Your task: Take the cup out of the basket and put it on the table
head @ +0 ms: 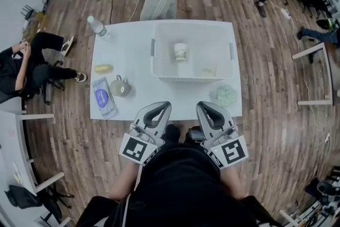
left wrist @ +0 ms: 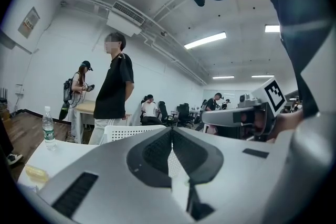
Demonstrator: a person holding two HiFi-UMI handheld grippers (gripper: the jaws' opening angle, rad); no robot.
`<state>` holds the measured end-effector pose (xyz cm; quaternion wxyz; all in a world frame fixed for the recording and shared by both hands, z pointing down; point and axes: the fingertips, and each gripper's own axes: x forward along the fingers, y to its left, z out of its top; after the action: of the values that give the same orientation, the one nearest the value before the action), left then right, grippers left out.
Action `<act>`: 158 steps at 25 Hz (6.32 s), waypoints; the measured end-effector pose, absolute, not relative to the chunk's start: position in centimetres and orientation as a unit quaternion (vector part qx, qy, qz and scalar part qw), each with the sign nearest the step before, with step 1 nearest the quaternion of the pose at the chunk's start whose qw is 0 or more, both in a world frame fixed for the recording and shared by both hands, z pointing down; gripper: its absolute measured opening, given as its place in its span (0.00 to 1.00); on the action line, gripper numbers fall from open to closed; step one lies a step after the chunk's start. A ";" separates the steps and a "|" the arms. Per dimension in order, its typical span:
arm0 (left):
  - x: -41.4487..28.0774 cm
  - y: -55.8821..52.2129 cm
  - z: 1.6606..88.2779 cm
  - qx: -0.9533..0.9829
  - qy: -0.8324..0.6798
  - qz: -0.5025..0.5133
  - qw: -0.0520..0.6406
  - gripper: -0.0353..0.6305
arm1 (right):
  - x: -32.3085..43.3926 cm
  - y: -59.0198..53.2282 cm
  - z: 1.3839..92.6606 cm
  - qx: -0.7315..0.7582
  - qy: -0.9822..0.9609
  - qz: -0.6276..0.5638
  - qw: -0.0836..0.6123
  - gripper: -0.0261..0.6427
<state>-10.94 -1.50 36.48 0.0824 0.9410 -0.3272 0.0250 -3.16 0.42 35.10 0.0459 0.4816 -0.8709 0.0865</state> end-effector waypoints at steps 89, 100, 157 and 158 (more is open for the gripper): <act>12.5 -16.3 66.4 0.833 0.133 0.510 -0.170 0.22 | 16.7 0.0 39.6 0.663 -0.722 0.186 0.061 0.08; 13.1 -18.4 64.5 0.846 0.072 0.497 -0.179 0.09 | 16.7 0.2 39.2 0.660 -0.726 0.180 0.060 0.08; -6.5 -6.7 42.1 0.916 -0.352 0.132 0.141 0.07 | 7.2 -2.0 36.3 0.496 -0.858 0.131 0.036 0.08; -7.2 -6.4 42.6 0.912 -0.358 0.136 0.147 0.07 | 6.8 -2.0 36.5 0.492 -0.859 0.132 0.038 0.08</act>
<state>-7.15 -6.38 42.57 0.1474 0.9118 -0.3582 0.1363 6.83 -2.05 36.47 0.0376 0.4924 -0.8595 0.1323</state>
